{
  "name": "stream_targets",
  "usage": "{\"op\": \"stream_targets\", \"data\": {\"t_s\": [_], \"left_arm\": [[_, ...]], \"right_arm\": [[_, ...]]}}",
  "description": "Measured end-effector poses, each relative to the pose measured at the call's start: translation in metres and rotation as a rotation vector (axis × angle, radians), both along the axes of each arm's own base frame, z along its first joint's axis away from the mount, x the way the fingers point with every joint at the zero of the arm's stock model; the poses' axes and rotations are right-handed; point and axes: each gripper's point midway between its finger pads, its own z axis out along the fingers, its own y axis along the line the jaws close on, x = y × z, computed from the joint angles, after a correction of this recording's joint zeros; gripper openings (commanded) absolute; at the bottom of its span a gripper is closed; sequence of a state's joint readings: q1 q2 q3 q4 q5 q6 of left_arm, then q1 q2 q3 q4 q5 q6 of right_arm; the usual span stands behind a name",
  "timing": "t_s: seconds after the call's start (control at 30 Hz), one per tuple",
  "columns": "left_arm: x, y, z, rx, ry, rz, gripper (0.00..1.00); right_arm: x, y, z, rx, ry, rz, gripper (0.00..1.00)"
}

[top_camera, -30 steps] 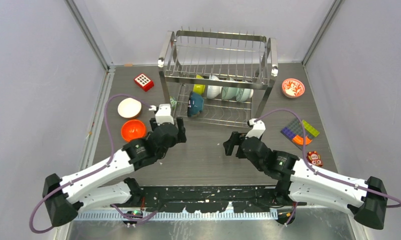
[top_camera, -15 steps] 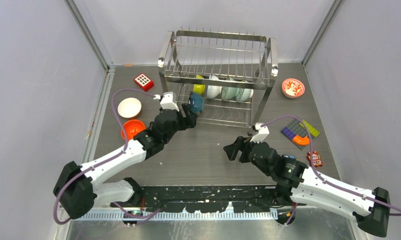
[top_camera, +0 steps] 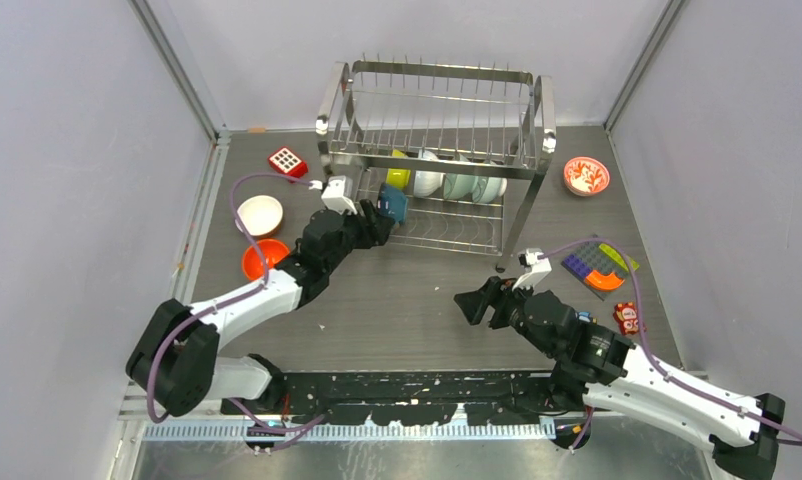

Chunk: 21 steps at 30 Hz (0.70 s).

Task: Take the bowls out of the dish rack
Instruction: Pick up the bowl from the dish rack.

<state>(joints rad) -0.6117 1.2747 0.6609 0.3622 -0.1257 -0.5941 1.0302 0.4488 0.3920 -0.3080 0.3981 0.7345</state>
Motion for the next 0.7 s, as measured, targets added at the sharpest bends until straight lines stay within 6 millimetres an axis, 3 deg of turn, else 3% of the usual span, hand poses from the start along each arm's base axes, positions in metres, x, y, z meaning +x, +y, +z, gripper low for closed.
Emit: {"op": "stream_targets", "data": {"t_s": [0.2,0.7], "left_arm": [[0.011,0.001,-0.010,-0.010,-0.031,-0.027,0.56],[0.024,0.000,-0.014,-0.014,-0.101,-0.057,0.56]], "right_arm": [[-0.003,-0.001,0.001,-0.004,-0.007,0.018,0.76],[-0.006,-0.003,0.007,0.004,-0.040,0.041,0.76]]}}
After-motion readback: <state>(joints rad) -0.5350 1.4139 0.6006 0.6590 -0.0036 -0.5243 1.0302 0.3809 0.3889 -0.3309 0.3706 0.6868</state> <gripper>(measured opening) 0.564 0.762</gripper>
